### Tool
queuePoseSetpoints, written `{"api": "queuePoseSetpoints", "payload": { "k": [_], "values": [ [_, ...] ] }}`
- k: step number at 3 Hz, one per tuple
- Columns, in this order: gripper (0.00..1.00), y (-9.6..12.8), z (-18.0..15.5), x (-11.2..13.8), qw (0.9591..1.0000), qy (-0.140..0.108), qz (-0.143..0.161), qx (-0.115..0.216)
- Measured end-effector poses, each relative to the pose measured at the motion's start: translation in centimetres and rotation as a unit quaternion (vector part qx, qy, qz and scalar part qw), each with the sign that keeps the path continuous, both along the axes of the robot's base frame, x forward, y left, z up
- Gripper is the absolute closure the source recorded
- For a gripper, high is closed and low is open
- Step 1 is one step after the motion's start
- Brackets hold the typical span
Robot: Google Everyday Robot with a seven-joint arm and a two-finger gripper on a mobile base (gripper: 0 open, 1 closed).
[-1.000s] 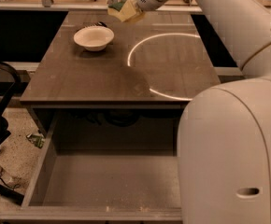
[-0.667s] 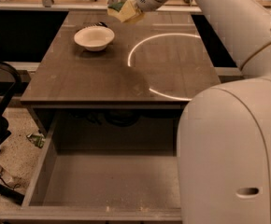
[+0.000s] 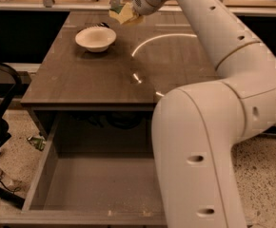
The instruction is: Move sponge near rxbar chocolate
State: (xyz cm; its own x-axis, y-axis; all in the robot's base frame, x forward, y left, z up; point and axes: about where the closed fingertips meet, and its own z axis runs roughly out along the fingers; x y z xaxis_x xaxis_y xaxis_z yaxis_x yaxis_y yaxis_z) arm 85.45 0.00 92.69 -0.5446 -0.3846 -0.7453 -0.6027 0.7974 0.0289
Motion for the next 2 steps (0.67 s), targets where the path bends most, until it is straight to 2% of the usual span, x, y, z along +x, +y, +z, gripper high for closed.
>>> {"api": "queuePoseSetpoints", "payload": {
  "k": [1, 2],
  "values": [
    [1.0, -0.2, -1.9, 2.9, 0.9993, 0.006, -0.037, -0.009],
    [1.0, -1.1, -3.7, 4.8, 0.9967, 0.012, -0.078, -0.02]
  ]
}}
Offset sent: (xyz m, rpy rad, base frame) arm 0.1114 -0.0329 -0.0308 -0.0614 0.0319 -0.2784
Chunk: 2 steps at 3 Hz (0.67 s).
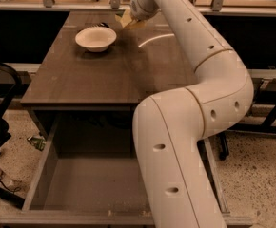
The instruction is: Move sponge near rxbar chocolate
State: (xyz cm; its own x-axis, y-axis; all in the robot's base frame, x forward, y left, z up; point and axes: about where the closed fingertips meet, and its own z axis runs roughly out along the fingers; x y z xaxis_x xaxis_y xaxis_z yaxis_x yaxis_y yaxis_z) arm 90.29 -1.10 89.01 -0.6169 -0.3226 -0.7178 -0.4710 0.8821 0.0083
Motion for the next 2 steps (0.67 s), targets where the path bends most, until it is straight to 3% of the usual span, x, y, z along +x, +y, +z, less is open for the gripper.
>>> {"api": "queuePoseSetpoints", "payload": {
  "k": [2],
  "values": [
    [1.0, -1.9, -1.8, 2.5, 0.9969, -0.003, -0.078, -0.007]
  ]
}}
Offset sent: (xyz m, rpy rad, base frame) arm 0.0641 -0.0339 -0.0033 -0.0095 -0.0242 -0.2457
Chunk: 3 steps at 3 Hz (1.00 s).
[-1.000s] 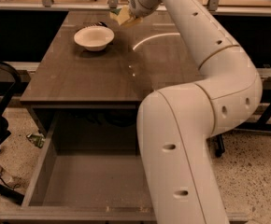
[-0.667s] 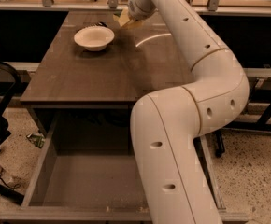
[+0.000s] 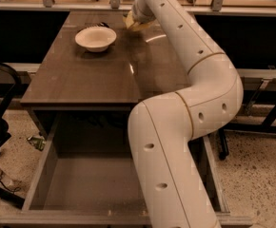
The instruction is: Move sponge near rxbar chocolate
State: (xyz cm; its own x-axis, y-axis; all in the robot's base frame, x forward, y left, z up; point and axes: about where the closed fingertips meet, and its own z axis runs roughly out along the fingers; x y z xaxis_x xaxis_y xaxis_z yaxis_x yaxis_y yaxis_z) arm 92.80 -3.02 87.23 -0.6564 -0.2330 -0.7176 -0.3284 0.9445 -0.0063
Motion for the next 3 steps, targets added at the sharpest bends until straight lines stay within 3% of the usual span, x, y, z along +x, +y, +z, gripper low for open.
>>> {"api": "queuePoseSetpoints", "payload": {
  "k": [1, 3],
  "values": [
    [1.0, 0.21, -0.79, 0.66, 0.9999, 0.0, -0.016, 0.002],
    [0.55, 0.58, -1.73, 0.83, 0.9999, 0.006, -0.016, 0.002]
  ]
}}
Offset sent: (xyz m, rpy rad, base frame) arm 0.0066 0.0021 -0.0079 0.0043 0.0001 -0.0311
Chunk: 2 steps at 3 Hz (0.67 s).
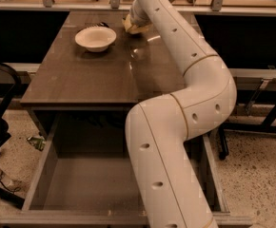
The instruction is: Move sponge near rxbar chocolate
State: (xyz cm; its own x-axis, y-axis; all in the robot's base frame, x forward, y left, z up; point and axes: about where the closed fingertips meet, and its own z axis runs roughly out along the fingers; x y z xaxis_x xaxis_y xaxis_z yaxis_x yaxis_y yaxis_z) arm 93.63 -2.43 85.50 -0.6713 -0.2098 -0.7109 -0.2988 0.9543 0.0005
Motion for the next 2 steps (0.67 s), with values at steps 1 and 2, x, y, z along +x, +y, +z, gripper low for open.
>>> {"api": "queuePoseSetpoints", "payload": {
  "k": [1, 2],
  "values": [
    [0.24, 0.22, -0.57, 0.06, 1.0, 0.004, 0.001, -0.001],
    [0.02, 0.35, -0.91, 0.1, 1.0, 0.006, 0.002, -0.001]
  ]
}}
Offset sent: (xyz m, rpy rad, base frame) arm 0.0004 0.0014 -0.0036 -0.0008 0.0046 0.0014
